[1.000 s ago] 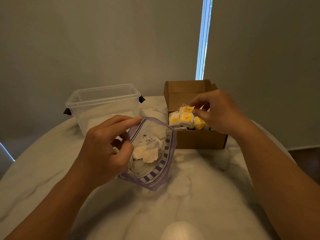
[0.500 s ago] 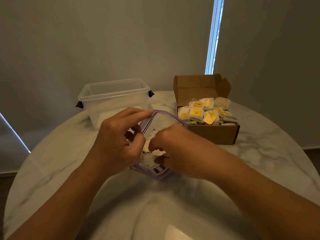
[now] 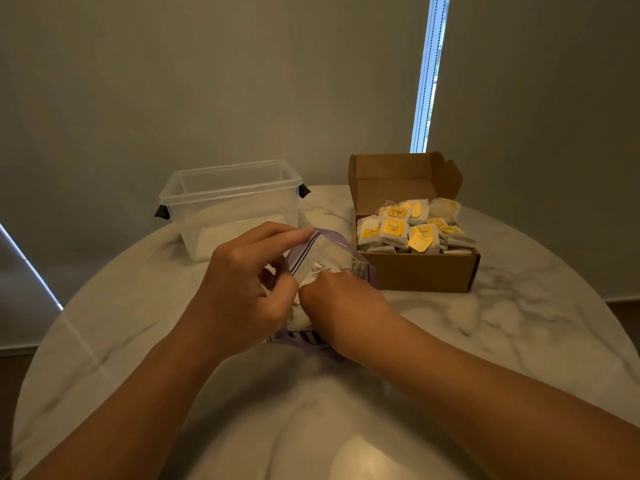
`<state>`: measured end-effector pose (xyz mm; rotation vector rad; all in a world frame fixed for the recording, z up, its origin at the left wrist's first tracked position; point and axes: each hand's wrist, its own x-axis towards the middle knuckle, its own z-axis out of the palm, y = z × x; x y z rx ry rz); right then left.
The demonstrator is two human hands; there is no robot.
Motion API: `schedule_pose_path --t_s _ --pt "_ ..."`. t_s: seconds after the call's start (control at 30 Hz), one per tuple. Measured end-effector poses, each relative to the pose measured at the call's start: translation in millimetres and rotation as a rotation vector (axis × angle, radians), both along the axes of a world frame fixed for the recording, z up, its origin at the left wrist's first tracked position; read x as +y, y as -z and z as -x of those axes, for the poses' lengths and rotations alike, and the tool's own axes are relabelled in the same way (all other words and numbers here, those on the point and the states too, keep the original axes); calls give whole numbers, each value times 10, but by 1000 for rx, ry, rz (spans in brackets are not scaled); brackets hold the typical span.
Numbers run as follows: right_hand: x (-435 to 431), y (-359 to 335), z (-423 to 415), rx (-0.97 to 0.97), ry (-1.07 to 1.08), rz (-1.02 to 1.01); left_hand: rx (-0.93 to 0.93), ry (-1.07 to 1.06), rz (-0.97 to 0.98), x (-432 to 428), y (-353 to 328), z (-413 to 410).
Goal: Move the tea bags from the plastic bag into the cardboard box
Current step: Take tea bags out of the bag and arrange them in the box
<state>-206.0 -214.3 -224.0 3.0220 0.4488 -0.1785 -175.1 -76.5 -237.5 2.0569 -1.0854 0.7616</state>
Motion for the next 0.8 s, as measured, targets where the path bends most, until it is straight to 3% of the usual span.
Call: schedule_pose_path --t_s 0.1,0.23,0.37,0.53,0.6,0.8 --pt "-30 41 45 -116 -11 22 -3 -2 7 1 -5 -2" --pt "-158 48 96 -203 -25 -127 -10 -4 22 18 -15 -7" --pt "-421 0 202 -231 -67 -476 -5 -5 23 24 -25 -7" --pt "-850 -227 293 -55 -72 -1042 0 -21 38 27 -20 -12" --pt "-1015 -334 244 -97 -64 -1189 3 -27 39 33 -11 -16" --pt "-1340 -507 -236 -240 8 -1116 3 -14 39 39 -6 -17"
